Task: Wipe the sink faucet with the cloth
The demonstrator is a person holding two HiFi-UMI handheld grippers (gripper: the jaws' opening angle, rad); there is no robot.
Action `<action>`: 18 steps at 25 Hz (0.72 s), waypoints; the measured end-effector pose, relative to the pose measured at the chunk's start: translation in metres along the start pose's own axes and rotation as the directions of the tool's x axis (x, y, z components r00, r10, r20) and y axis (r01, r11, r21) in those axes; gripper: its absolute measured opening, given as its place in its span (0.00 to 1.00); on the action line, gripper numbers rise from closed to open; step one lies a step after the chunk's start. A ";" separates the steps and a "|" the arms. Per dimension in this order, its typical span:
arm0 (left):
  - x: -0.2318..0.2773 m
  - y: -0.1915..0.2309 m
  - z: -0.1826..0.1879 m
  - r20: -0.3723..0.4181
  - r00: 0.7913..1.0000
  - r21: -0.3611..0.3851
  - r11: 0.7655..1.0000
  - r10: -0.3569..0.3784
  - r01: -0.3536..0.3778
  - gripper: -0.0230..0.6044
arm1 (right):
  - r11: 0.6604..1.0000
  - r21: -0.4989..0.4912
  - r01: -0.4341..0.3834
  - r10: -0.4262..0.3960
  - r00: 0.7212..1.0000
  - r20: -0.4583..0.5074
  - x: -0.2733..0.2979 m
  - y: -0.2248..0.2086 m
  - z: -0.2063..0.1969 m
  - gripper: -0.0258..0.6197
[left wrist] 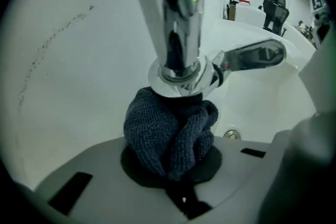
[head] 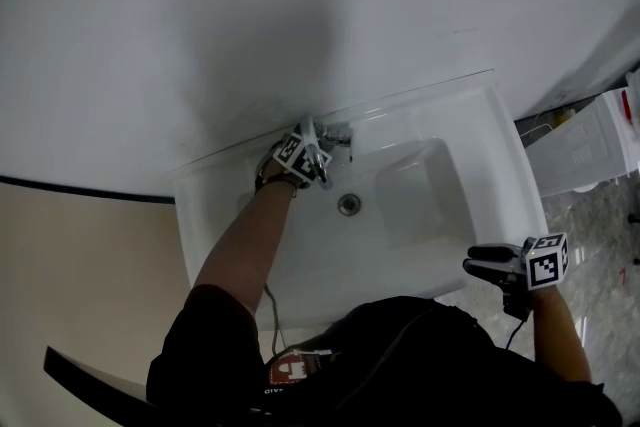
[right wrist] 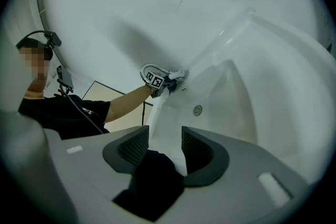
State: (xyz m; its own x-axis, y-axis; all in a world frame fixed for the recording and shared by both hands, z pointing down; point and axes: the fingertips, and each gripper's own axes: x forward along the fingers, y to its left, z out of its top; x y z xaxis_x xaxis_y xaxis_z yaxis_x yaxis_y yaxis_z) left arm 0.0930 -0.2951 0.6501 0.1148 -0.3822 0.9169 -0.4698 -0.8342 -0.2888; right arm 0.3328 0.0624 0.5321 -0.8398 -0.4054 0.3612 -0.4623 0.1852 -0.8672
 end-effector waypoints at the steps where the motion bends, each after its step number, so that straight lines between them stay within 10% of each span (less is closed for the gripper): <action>1: -0.003 -0.003 0.002 0.014 1.000 0.023 1.000 -0.006 0.006 0.09 | 1.000 0.000 -0.005 0.005 1.000 0.007 -0.001 0.001 0.001 0.33; 11: -0.067 0.012 0.036 0.218 0.975 0.168 0.986 -0.045 0.008 0.08 | 0.999 -0.042 -0.014 0.015 0.999 0.028 0.005 0.011 0.019 0.33; 18: -0.048 0.020 0.045 0.232 0.971 0.547 0.819 0.053 -0.176 0.08 | 1.000 -0.016 0.015 -0.015 1.000 0.004 0.005 0.003 0.014 0.33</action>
State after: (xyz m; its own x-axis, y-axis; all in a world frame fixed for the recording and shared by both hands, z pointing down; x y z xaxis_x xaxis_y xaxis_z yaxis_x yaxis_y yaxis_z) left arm 0.1170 -0.3116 0.5877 0.2895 -0.5079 0.8113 0.0739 -0.8332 -0.5479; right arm 0.3311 0.0479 0.5269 -0.8317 -0.4117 0.3726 -0.4793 0.1934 -0.8561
